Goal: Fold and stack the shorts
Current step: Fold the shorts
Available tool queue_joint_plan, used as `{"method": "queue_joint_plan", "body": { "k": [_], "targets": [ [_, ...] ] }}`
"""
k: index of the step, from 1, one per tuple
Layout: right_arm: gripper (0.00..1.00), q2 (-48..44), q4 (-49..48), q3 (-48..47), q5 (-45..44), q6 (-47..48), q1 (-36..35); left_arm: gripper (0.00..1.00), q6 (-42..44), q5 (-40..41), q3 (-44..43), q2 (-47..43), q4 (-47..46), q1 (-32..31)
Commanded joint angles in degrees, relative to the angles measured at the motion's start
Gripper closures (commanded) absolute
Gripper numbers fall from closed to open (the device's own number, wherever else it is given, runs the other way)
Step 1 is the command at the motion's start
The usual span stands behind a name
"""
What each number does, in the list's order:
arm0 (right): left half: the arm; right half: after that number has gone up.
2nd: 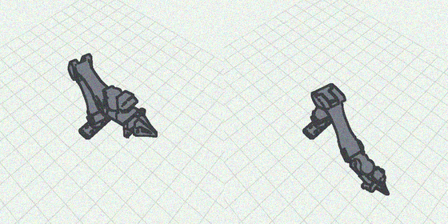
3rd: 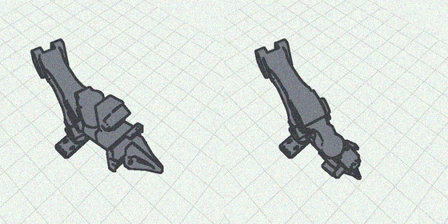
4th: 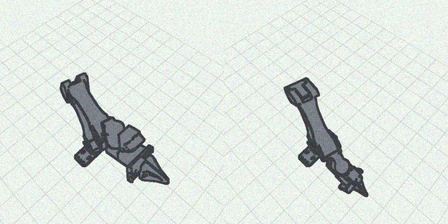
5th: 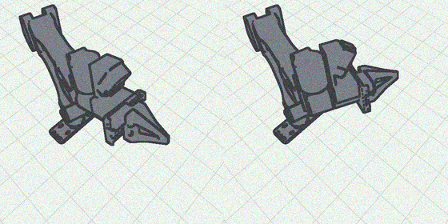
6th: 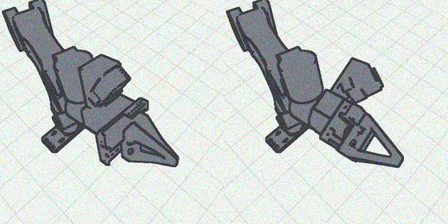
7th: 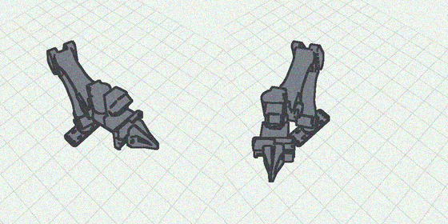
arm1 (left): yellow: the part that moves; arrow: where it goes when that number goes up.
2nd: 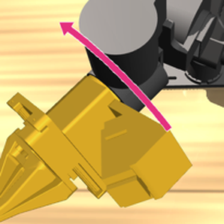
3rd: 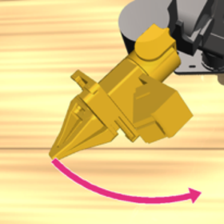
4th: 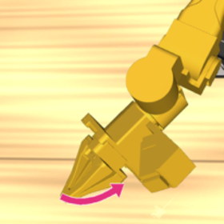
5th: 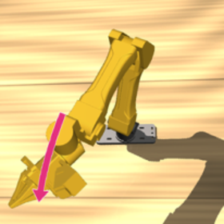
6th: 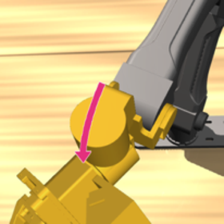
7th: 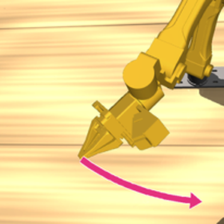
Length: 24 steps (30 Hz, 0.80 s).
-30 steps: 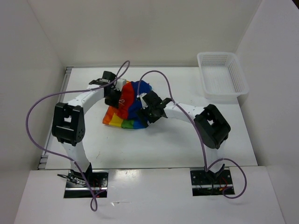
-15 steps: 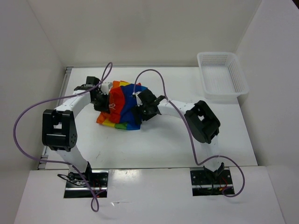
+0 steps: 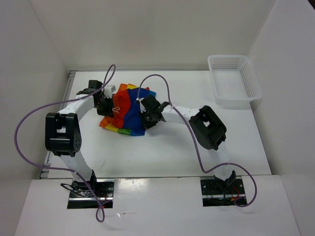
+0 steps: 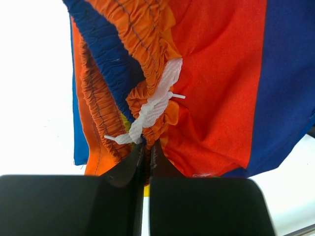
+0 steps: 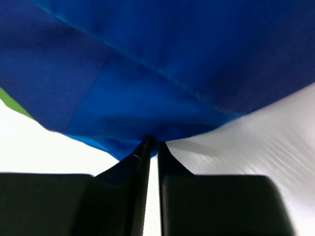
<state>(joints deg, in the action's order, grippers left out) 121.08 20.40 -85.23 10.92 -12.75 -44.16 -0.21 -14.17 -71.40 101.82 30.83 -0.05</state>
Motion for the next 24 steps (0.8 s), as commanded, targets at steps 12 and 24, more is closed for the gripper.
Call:
{"method": "queue_joint_plan", "body": {
  "k": [12, 24],
  "targets": [
    [1.0, -10.4, 0.8, 12.5, -1.6, 15.6, 4.4, 0.94, 0.2, -2.2, -2.5, -3.3, 3.3, 6.2],
    [0.79, -17.5, 6.8, 12.6, 3.7, 28.4, 8.1, 0.27, 0.2, -11.5, -0.1, -6.1, 7.6, 6.4]
  ]
}}
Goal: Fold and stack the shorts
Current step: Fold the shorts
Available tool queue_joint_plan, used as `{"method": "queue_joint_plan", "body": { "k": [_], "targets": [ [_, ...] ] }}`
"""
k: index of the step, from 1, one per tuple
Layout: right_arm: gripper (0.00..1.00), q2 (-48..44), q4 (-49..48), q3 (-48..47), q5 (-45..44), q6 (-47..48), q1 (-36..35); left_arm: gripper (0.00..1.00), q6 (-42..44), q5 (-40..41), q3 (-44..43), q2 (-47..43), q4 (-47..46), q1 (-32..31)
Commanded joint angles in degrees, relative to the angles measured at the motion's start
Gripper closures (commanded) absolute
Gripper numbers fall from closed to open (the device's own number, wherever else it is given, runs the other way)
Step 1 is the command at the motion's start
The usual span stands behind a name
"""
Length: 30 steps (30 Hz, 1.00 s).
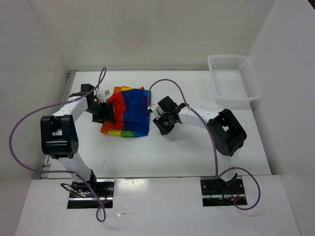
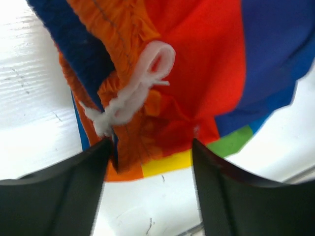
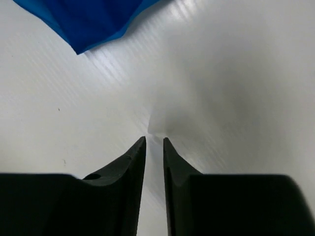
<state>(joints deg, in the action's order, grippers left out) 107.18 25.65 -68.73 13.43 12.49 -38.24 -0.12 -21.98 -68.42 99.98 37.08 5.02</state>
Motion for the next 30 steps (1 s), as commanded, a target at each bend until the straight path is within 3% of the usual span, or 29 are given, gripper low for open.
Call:
{"method": "queue_joint_plan", "body": {
  "k": [1, 2, 5, 11, 15, 24, 28, 29, 30],
  "targets": [
    [0.73, -3.6, 1.6, -5.5, 1.2, 1.9, 5.5, 0.23, 0.1, -3.7, -4.9, -4.8, 1.3, 1.8],
    [0.61, -2.7, 0.8, -7.2, 1.9, 0.5, 7.1, 0.2, 0.1, -3.7, -9.1, -4.8, 1.3, 1.8],
    [0.4, 2.0, 0.0, -15.1, 3.3, -3.9, 10.1, 0.14, 0.1, -4.2, -18.7, -2.8, 1.9, 1.8],
    [0.26, 15.7, -2.1, -35.4, 9.3, -13.3, 11.3, 0.1, 0.1, -0.2, -23.0, 6.4, -2.1, 1.8],
    [0.17, 23.2, -4.0, -43.3, 10.0, -18.5, 11.3, 0.1, 0.1, 0.5, -23.0, 10.8, -2.9, 1.8],
    [0.17, 34.2, -6.3, -52.5, 7.2, -26.9, 11.3, 0.11, 0.1, 4.2, -23.0, 15.4, -7.0, 1.8],
    [0.22, 37.1, -7.5, -54.8, 7.2, -28.8, 11.3, 0.28, 0.1, 4.2, -24.7, 18.0, -7.0, 1.8],
    [0.24, 38.2, -7.5, -54.8, 7.2, -28.8, 11.3, 0.39, 0.1, 4.2, -24.7, 18.1, -7.0, 1.8],
    [0.32, 38.2, -7.5, -55.5, 7.2, -28.8, 11.3, 0.44, 0.1, 3.6, -25.3, 18.8, -7.0, 1.8]
  ]
}}
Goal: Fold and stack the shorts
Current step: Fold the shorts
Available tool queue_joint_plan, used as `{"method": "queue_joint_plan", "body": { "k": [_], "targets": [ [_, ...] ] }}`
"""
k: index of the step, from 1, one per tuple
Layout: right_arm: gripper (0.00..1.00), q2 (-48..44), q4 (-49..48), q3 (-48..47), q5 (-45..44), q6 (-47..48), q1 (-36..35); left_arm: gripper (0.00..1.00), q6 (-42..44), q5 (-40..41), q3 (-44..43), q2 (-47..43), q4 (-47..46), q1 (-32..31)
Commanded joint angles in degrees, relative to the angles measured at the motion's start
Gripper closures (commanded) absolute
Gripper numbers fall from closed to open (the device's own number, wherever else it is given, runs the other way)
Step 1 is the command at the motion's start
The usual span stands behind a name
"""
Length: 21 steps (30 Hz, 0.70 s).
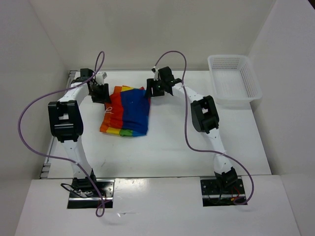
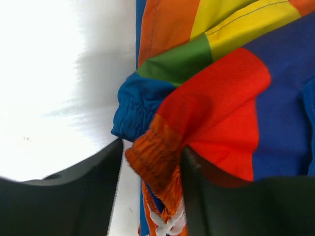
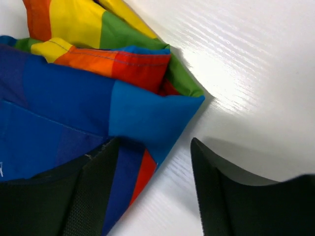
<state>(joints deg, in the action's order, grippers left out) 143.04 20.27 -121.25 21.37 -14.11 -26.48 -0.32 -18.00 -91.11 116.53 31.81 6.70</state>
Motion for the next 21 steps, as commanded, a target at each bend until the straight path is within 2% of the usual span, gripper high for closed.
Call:
{"method": "queue_joint_plan", "body": {
  "k": [1, 2, 6, 7, 11, 16, 21],
  "targets": [
    [0.36, 3.0, -2.2, -2.9, -0.7, -2.9, -0.4, 0.47, 0.3, -1.1, -3.3, 3.2, -1.8, 0.2],
    [0.41, 3.0, -2.2, -2.9, -0.7, -2.9, -0.4, 0.52, 0.3, -1.6, -3.3, 3.9, -1.8, 0.2],
    [0.65, 3.6, -2.2, -2.9, -2.5, -2.9, -0.4, 0.64, 0.3, -4.1, -6.9, 5.5, -1.8, 0.2],
    [0.76, 3.6, -2.2, -2.9, -3.3, -2.3, -0.4, 0.64, 0.3, -4.8, -7.5, 5.5, -1.2, 0.2],
    [0.98, 3.6, -2.2, -4.6, -5.5, -1.1, -0.4, 0.6, 0.3, -7.2, -10.0, 5.3, -1.2, -0.9],
    [1.0, 3.6, -1.6, -6.7, -8.4, 4.3, -0.4, 0.54, 0.3, -8.5, -12.5, 4.0, -0.6, -2.0],
    [1.0, 2.4, -0.6, -7.3, -5.5, 7.0, -0.4, 0.47, 0.3, -7.2, -13.0, 4.8, -2.2, -4.1]
  ]
}}
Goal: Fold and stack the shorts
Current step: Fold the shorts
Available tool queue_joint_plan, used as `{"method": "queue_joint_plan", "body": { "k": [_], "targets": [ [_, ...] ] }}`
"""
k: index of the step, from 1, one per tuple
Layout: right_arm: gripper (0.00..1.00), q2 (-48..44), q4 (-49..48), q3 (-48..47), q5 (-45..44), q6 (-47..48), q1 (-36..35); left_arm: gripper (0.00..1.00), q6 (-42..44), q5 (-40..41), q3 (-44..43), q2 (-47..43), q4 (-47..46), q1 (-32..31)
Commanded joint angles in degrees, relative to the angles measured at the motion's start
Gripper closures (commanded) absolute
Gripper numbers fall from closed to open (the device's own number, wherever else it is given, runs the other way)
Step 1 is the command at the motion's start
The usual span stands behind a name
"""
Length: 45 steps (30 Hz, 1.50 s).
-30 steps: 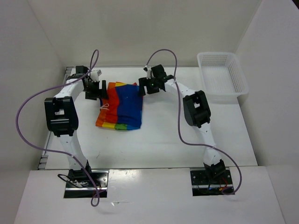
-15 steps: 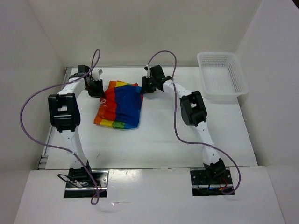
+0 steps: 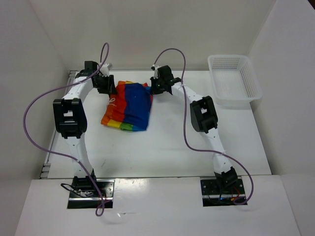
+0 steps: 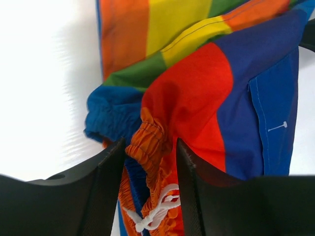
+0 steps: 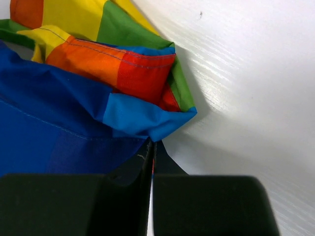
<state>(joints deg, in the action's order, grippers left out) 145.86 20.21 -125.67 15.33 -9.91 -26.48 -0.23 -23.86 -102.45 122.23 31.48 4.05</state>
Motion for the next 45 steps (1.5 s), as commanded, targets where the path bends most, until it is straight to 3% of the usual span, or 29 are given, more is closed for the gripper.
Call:
{"method": "queue_joint_plan", "body": {
  "k": [1, 6, 10, 13, 14, 15, 18, 23, 27, 28, 31, 34, 45],
  "targets": [
    [1.0, -1.0, -0.5, -2.9, 1.1, 2.8, -0.4, 0.47, 0.2, 0.5, -1.7, 0.8, -2.6, -1.4],
    [1.0, -2.2, -0.5, -1.8, -6.8, 3.4, -0.4, 0.47, 0.2, 12.9, -6.6, 9.5, -2.4, -0.1],
    [1.0, -3.3, -2.2, -1.2, -14.2, 6.0, 0.1, 0.43, 0.2, 14.4, -8.5, 11.4, -2.4, 0.5],
    [0.94, -3.3, -2.2, -1.2, -15.3, 6.8, 0.1, 0.39, 0.2, 14.4, -10.0, 12.6, -1.8, 0.5],
    [0.9, -3.3, -2.2, -1.2, -15.3, 6.8, 0.1, 0.37, 0.2, 13.8, -10.0, 12.6, -1.3, 0.5],
    [0.73, -4.1, -2.2, -1.8, -16.0, 6.8, 0.1, 0.35, 0.2, 13.7, -10.0, 12.6, -1.3, 0.5],
    [0.44, -5.9, -2.2, -1.8, -17.3, 6.8, 0.1, 0.27, 0.2, 11.9, -10.6, 11.9, -1.3, -0.1],
    [0.29, -12.4, 0.2, 0.9, -15.0, 7.5, 0.1, 0.15, 0.2, 9.5, -9.3, 8.6, -0.7, -0.1],
    [0.26, -22.3, 2.1, 9.6, -7.5, 3.2, 0.1, 0.09, 0.2, 8.8, -5.9, 4.4, -1.3, -0.1],
    [0.24, -23.7, 2.8, 14.4, -2.6, 1.8, 0.1, 0.02, 0.2, 8.8, -5.0, 2.1, -1.3, -0.1],
    [0.24, -27.8, 2.2, 24.5, 5.2, -5.5, 0.1, 0.01, 0.2, 7.8, -0.1, -3.1, -2.6, 0.5],
    [0.24, -29.0, 0.5, 31.7, 7.2, -11.1, -0.4, 0.01, 0.2, 7.2, 6.0, -8.4, -3.2, 1.7],
    [0.24, -21.9, -3.7, 32.4, 13.7, -17.9, -6.8, 0.01, 0.2, 7.2, 24.4, -17.7, -4.5, 2.7]
  ]
}}
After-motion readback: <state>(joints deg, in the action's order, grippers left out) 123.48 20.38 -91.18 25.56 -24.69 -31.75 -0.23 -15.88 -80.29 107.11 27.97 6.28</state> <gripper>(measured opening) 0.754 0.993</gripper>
